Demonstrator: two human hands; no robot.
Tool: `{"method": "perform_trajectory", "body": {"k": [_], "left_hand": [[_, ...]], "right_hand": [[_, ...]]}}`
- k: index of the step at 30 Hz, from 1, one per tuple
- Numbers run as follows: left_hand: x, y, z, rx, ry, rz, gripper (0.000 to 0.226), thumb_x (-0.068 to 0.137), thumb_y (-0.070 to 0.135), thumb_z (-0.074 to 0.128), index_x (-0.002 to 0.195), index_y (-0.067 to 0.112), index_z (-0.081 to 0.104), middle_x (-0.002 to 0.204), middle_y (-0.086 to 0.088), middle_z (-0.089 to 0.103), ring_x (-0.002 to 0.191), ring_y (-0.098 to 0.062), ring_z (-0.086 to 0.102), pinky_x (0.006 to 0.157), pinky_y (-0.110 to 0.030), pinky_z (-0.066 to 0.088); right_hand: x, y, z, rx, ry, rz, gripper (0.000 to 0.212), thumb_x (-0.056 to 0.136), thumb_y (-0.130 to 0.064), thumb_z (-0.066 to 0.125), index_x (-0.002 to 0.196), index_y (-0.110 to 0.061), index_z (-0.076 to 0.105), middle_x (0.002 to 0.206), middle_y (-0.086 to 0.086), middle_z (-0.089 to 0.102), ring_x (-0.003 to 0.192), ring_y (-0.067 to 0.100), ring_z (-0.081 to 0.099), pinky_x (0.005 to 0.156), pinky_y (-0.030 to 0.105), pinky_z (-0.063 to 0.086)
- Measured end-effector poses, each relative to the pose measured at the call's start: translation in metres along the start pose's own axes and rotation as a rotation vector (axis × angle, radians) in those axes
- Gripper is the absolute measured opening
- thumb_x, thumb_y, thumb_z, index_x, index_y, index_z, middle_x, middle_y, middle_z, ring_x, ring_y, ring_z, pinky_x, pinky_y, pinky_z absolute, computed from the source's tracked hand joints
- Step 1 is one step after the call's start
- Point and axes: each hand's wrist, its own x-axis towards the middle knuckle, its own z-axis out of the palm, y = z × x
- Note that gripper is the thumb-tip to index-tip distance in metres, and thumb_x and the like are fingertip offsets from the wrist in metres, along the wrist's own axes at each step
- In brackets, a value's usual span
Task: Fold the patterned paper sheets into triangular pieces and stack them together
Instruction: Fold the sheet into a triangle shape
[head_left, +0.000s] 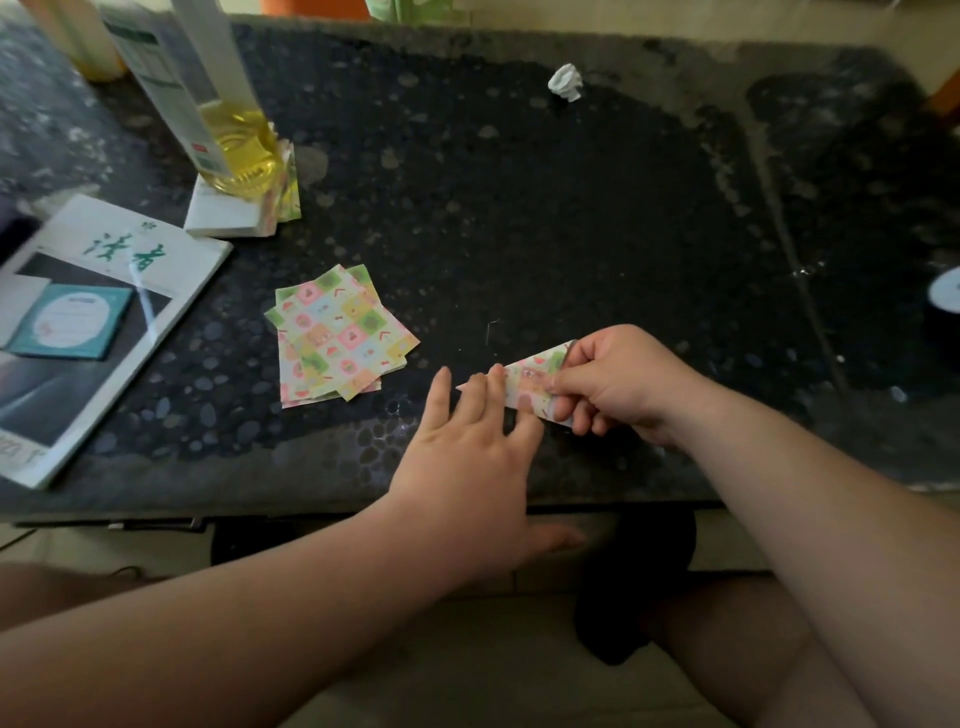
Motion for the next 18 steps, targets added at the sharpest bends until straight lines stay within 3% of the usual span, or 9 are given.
{"method": "perform_trajectory", "body": {"k": [8,15,18], "left_hand": [[0.006,0.014,-0.005,0.007,0.027,-0.040,0.119,0.077,0.096,0.034,0.157,0.010,0.015,0.168,-0.024,-0.002,0.150,-0.047,0.011,0.117,-0.059,0.017],[0.013,0.011,-0.006,0.002,0.057,0.006,0.117,0.078,0.095,0.031,0.158,0.010,0.018,0.169,-0.021,-0.001,0.148,-0.045,0.017,0.116,-0.056,0.016],[0.012,0.007,-0.004,0.002,0.053,0.036,0.117,0.079,0.095,0.028,0.158,0.009,0.015,0.169,-0.020,-0.005,0.152,-0.039,0.008,0.121,-0.059,0.006]], "right_hand": [[-0.002,-0.002,0.000,-0.006,0.003,0.007,0.019,0.095,-0.013,0.073,0.079,-0.005,0.067,0.065,0.010,0.073,0.045,0.014,0.061,0.040,0.022,0.043],[-0.003,-0.002,0.001,-0.025,0.020,0.003,0.022,0.096,-0.013,0.072,0.075,-0.008,0.065,0.059,0.007,0.070,0.045,0.014,0.062,0.039,0.022,0.042],[-0.004,-0.003,0.002,-0.015,0.020,0.008,0.023,0.096,-0.011,0.070,0.074,-0.008,0.065,0.058,0.007,0.069,0.044,0.014,0.061,0.038,0.022,0.042]]}}
